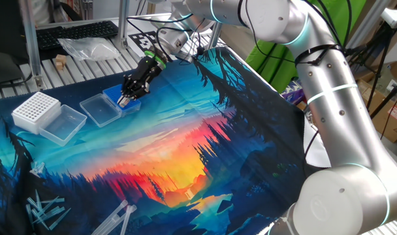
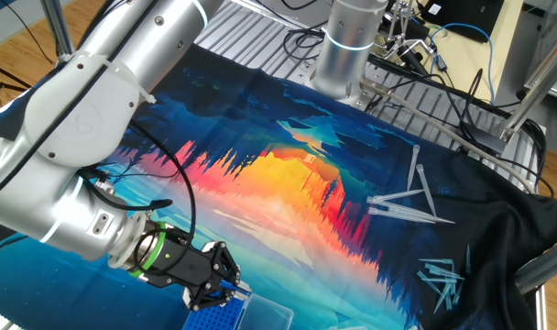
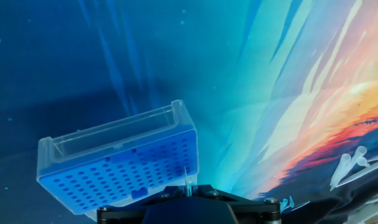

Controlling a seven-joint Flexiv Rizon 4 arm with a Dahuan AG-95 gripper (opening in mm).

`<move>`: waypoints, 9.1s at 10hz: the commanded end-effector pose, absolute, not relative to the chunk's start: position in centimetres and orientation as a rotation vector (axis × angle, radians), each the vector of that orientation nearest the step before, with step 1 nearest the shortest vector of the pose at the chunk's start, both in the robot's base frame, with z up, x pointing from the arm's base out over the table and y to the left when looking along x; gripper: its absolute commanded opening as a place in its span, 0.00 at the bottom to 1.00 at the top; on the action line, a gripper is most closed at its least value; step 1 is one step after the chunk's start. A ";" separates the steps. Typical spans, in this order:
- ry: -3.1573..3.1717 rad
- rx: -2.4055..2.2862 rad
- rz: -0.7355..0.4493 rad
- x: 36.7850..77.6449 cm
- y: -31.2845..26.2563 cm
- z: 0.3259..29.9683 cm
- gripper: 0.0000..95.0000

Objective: Insert a small pipette tip into the holder for small pipette tips

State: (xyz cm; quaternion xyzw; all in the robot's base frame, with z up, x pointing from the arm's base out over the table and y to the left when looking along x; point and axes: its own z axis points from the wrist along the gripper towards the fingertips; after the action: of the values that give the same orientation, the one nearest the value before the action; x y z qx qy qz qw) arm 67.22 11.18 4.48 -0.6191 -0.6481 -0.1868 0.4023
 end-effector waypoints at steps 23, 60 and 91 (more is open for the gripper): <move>-1.606 -1.600 -0.509 65.0 13.0 5.3 0.00; -1.589 -1.536 -0.532 66.9 13.2 4.2 0.00; -1.719 -1.691 -0.408 67.5 13.1 6.3 0.00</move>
State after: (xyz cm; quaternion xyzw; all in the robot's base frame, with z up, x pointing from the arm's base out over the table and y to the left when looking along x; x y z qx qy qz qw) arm 67.70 13.12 6.38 -0.6490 -0.6605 -0.1549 0.3444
